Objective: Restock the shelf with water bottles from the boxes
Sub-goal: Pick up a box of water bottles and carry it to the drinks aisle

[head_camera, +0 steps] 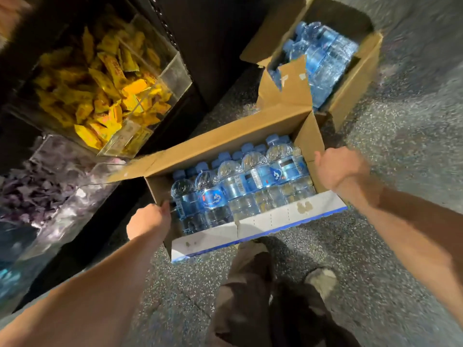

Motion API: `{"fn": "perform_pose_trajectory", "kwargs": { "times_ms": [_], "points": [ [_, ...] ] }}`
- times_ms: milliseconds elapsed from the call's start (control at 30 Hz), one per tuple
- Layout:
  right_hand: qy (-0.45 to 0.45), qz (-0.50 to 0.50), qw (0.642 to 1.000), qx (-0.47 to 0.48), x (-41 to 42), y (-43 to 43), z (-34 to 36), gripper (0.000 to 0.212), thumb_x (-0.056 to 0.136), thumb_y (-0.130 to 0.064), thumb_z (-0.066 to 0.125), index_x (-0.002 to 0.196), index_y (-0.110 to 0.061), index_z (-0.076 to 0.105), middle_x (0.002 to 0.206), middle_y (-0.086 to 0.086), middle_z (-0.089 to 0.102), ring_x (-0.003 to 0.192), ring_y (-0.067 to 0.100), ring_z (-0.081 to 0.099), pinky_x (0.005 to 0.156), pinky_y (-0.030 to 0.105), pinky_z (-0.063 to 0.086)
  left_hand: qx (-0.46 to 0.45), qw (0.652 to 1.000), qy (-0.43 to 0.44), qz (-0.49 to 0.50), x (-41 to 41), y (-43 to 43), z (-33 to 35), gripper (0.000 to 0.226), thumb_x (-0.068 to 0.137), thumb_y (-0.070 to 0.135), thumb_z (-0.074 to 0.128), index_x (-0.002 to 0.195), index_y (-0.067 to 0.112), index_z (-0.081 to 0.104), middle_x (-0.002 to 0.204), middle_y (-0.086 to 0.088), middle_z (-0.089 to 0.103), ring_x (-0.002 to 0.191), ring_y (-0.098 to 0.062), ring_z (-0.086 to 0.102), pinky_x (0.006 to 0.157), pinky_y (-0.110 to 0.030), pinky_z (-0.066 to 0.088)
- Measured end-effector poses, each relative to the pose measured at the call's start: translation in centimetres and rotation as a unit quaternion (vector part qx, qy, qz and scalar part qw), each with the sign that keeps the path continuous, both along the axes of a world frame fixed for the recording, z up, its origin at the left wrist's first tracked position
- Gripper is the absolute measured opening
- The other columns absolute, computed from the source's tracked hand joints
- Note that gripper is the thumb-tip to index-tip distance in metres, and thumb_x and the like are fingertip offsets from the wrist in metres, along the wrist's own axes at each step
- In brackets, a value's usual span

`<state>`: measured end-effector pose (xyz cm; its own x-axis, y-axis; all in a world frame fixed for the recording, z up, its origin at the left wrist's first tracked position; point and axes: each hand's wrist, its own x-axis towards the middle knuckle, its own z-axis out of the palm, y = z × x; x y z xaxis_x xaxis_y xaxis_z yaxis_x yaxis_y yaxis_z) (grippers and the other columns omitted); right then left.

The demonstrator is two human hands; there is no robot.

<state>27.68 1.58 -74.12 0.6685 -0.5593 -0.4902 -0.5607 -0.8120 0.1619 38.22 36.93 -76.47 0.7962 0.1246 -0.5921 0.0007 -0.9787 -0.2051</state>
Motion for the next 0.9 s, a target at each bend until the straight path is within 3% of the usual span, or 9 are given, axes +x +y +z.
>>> {"fn": "perform_pose_trajectory", "kwargs": {
  "times_ms": [133, 267, 467, 733, 900],
  "points": [
    [0.000, -0.029, 1.000, -0.001, -4.9, -1.3, 2.0, 0.055, 0.104, -0.036, 0.026, 0.096, 0.001, 0.066, 0.093, 0.020, 0.067, 0.087, 0.034, 0.065, 0.063, 0.033, 0.040, -0.004, 0.999, -0.013, -0.048, -1.4, -2.4, 2.1, 0.055, 0.100, 0.047, 0.032, 0.086, 0.005, 0.064, 0.077, -0.011, 0.054, 0.071, -0.027, 0.050, 0.064, -0.029, 0.039],
    [-0.017, -0.074, 0.997, 0.003, -10.6, -2.8, 3.9, 0.055, 0.104, -0.037, 0.027, 0.095, 0.001, 0.066, 0.093, 0.020, 0.068, 0.087, 0.034, 0.065, 0.064, 0.032, 0.040, -0.013, 0.995, -0.021, -0.098, -3.4, -5.5, 3.8, 0.054, 0.099, 0.049, 0.032, 0.090, 0.007, 0.065, 0.088, -0.013, 0.064, 0.085, -0.032, 0.062, 0.067, -0.029, 0.041],
    [-0.051, -0.173, 0.983, 0.017, -20.5, -5.3, 6.3, 0.052, 0.103, -0.034, 0.027, 0.096, 0.002, 0.064, 0.098, 0.023, 0.065, 0.091, 0.035, 0.063, 0.069, 0.035, 0.043, -0.010, 0.982, -0.033, -0.184, -7.9, -11.8, 6.1, 0.055, 0.100, 0.048, 0.031, 0.100, 0.005, 0.066, 0.096, -0.016, 0.065, 0.092, -0.034, 0.062, 0.070, -0.032, 0.042],
    [-0.014, -0.334, 0.943, -0.001, -32.3, -7.3, 8.4, 0.050, 0.102, -0.037, 0.029, 0.106, -0.001, 0.064, 0.108, 0.020, 0.065, 0.099, 0.036, 0.062, 0.079, 0.038, 0.048, -0.025, 0.944, -0.038, -0.325, -12.7, -20.7, 7.8, 0.053, 0.098, 0.050, 0.032, 0.092, 0.009, 0.066, 0.087, -0.012, 0.065, 0.082, -0.031, 0.064, 0.074, -0.034, 0.052],
    [-0.048, -0.409, 0.911, 0.001, -39.7, -7.6, 9.5, 0.045, 0.102, -0.034, 0.032, 0.111, 0.000, 0.061, 0.112, 0.021, 0.062, 0.103, 0.038, 0.060, 0.080, 0.039, 0.047, -0.020, 0.909, -0.038, -0.414, -16.6, -27.2, 8.1, 0.052, 0.099, 0.049, 0.033, 0.106, 0.009, 0.066, 0.105, -0.016, 0.067, 0.097, -0.034, 0.063, 0.082, -0.035, 0.051]
  ]
}}
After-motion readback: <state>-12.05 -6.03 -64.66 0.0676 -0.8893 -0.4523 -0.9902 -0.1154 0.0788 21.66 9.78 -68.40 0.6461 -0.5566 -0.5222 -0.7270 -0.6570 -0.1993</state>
